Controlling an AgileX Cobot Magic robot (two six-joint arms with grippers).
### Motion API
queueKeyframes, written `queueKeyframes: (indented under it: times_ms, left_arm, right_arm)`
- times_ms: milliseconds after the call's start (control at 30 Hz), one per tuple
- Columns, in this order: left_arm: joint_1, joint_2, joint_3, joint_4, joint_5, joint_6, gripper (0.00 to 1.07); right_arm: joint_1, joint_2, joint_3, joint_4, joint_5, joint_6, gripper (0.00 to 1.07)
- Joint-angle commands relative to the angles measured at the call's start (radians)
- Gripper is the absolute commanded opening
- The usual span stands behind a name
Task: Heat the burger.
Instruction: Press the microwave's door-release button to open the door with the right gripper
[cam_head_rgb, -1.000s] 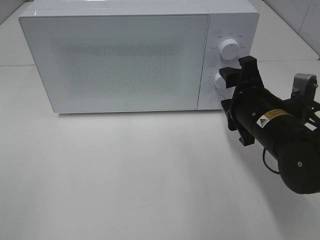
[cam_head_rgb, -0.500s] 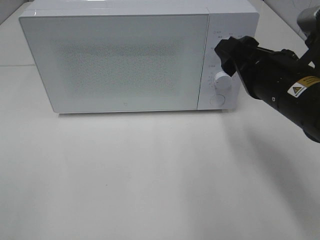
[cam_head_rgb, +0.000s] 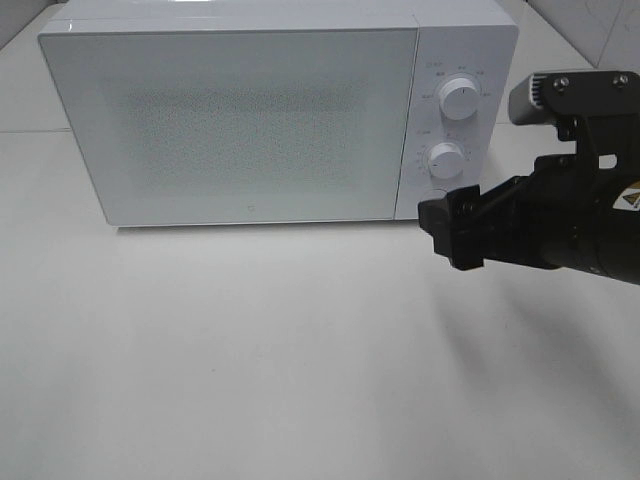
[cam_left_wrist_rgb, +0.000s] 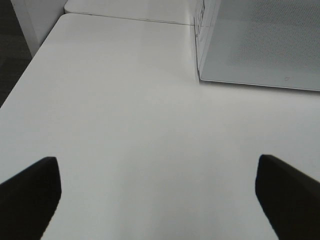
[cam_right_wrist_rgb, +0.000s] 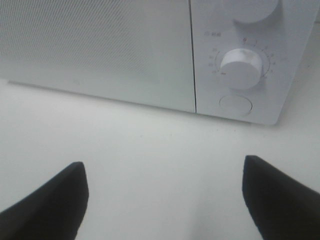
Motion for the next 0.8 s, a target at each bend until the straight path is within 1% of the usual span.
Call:
queueKeyframes:
  times_ms: [33,100,133,167,200,233,267,300,333,367,400,433,467,500,533,567,600,633,667,767,800]
  left_arm:
    - [0.003,-0.015,0.003,-0.006,-0.013,0.001,0.98]
    - [0.003,-0.015,0.003,-0.006,-0.013,0.001,0.98]
    - [0.003,-0.015,0.003,-0.006,-0.013,0.001,0.98]
    - [0.003,-0.015,0.003,-0.006,-0.013,0.001,0.98]
    - [0.003,-0.015,0.003,-0.006,-0.013,0.001,0.98]
    - [0.003,-0.015,0.003,-0.006,-0.013,0.001,0.98]
    - [0.003,-0.015,0.003,-0.006,-0.013,0.001,0.98]
    - [0.003,-0.015,0.003,-0.006,-0.013,0.001,0.98]
    - [0.003,-0.015,0.003,-0.006,-0.013,0.001,0.98]
    - [0.003,-0.015,0.003,-0.006,-0.013,0.001,0.98]
    - [0.003,-0.015,0.003,-0.006,-0.013,0.001,0.98]
    - [0.003,-0.015,0.003,-0.006,-0.013,0.001,0.98]
    - [0.003,-0.015,0.003,-0.006,-0.013,0.001,0.98]
    - [0.003,-0.015,0.003,-0.006,-0.013,0.001,0.98]
    - [0.003,-0.015,0.003,-0.006,-0.013,0.001,0.98]
    - [0.003,-0.015,0.003,-0.006,-0.013,0.001,0.98]
    - [0.003,-0.015,0.003,-0.006,-0.013,0.001,0.98]
    - [0.003,-0.015,0.003,-0.006,-0.013,0.001,0.98]
    - [0.003,-0.015,0.003,-0.006,-0.013,0.001,0.98]
    - [0.003,-0.015,0.003,-0.006,-0.013,0.001,0.98]
    - [0.003,-0.015,0.003,-0.006,-0.013,0.001,0.98]
  right_arm:
    - [-0.031,-0.029,-0.003,0.016,0.103,-0.081,0.76]
    - [-0.101,-0.067,-0.04,-0.033,0.311,-0.088,0.76]
    - [-0.101,-0.067,-0.04,-0.033,0.311,-0.088,0.76]
    - [-0.12,-0.078,-0.056,-0.059,0.371,-0.084,0.76]
    - [-0.152,-0.097,-0.09,-0.121,0.466,-0.067,0.76]
    - [-0.152,-0.097,-0.09,-0.121,0.466,-0.067,0.76]
    - [-0.161,-0.106,-0.105,-0.151,0.518,-0.048,0.76]
    - [-0.175,-0.131,-0.136,-0.234,0.606,0.011,0.76]
    - [-0.175,-0.131,-0.136,-0.234,0.606,0.011,0.76]
    - [-0.176,-0.144,-0.15,-0.269,0.649,0.05,0.76]
    - [-0.176,-0.173,-0.174,-0.359,0.724,0.138,0.76]
    - [-0.176,-0.173,-0.174,-0.359,0.724,0.138,0.76]
    - [-0.176,-0.189,-0.186,-0.411,0.764,0.19,0.76]
    - [-0.176,-0.189,-0.186,-0.411,0.764,0.19,0.76]
    - [-0.176,-0.22,-0.203,-0.513,0.837,0.277,0.76]
    - [-0.176,-0.238,-0.212,-0.561,0.878,0.318,0.76]
    - [-0.176,-0.238,-0.212,-0.561,0.878,0.318,0.76]
    - [-0.176,-0.275,-0.227,-0.637,0.953,0.376,0.76]
    - [-0.176,-0.309,-0.239,-0.685,1.034,0.424,0.76]
    - [-0.176,-0.329,-0.24,-0.701,1.068,0.442,0.76]
    - [-0.176,-0.367,-0.24,-0.707,1.123,0.457,0.76]
